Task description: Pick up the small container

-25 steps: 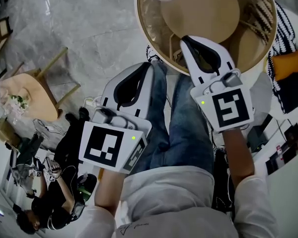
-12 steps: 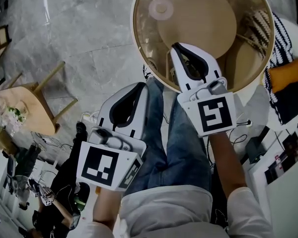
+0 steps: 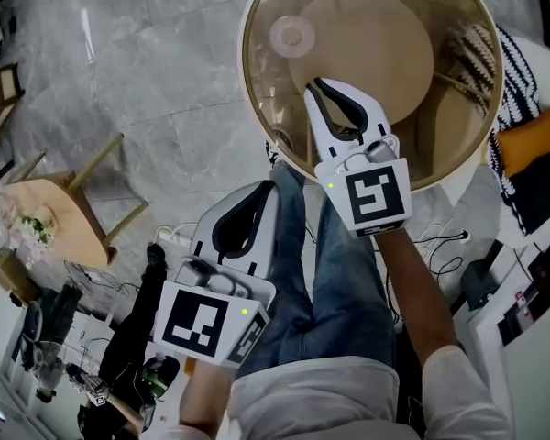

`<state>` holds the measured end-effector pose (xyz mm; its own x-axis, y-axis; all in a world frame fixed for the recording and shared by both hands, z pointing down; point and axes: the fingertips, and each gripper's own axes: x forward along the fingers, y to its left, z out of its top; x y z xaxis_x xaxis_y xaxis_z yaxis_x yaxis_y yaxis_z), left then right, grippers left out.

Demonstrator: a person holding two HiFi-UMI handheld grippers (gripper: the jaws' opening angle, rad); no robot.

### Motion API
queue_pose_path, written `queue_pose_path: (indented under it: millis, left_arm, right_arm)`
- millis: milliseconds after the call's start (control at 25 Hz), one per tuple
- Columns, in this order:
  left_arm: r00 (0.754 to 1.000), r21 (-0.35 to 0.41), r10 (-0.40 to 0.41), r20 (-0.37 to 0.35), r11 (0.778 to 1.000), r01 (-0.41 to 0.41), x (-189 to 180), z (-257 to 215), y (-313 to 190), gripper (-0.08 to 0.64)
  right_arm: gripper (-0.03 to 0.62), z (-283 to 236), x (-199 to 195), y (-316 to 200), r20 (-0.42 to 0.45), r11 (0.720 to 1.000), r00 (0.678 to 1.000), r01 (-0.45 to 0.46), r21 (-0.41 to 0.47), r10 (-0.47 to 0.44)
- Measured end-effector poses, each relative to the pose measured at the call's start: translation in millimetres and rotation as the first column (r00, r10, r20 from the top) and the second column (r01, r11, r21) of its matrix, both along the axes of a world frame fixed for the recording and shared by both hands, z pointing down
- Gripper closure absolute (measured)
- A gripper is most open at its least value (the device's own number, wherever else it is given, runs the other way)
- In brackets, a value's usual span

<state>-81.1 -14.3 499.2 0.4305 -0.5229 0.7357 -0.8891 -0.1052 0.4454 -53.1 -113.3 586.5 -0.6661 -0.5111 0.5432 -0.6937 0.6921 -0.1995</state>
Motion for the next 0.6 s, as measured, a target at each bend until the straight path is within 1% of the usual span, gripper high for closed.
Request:
queue_pose_path:
  millis: [120, 240, 320, 400, 480, 600]
  left_arm:
    - [1.000, -0.002, 0.009, 0.000, 1.000, -0.009, -0.5, -0.1, 0.0, 0.543]
    - [1.000, 0.001, 0.008, 0.001, 1.000, -0.008, -2.9, -0.8, -1.5, 0.543]
    - [1.000, 0.001, 0.001, 0.001, 1.000, -0.001, -4.1, -1.0, -2.5, 0.543]
    - [1.000, -0.003, -0.006, -0.001, 1.000, 0.006, -4.8, -0.7, -3.1, 0.543]
    - [1.000, -0.007, -0.015, -0.014, 1.000, 0.015, -4.6, -1.2, -2.9, 0.543]
    - [0.999, -0.014, -0.030, -0.038, 0.999, 0.030, -2.3, -1.2, -0.5, 0.543]
  right_arm:
    - [0.521, 7.8, -1.3, -6.5, -0.004, 0.999, 1.000, -0.029, 0.022, 0.029]
    - [0.517, 17.1, -5.2, -12.1, -0.015, 0.999, 0.999, -0.034, 0.036, 0.034]
    - [0.504, 23.9, -7.7, -15.6, -0.024, 0.999, 0.999, -0.030, 0.039, 0.031]
    - [0.495, 30.7, -7.8, -19.8, -0.047, 0.998, 0.998, -0.034, 0.046, 0.036]
    - [0.509, 35.6, -6.6, -24.4, -0.067, 0.997, 0.996, -0.047, 0.056, 0.051]
    - [0.502, 42.2, -6.1, -28.2, -0.076, 0.997, 0.995, -0.058, 0.054, 0.062]
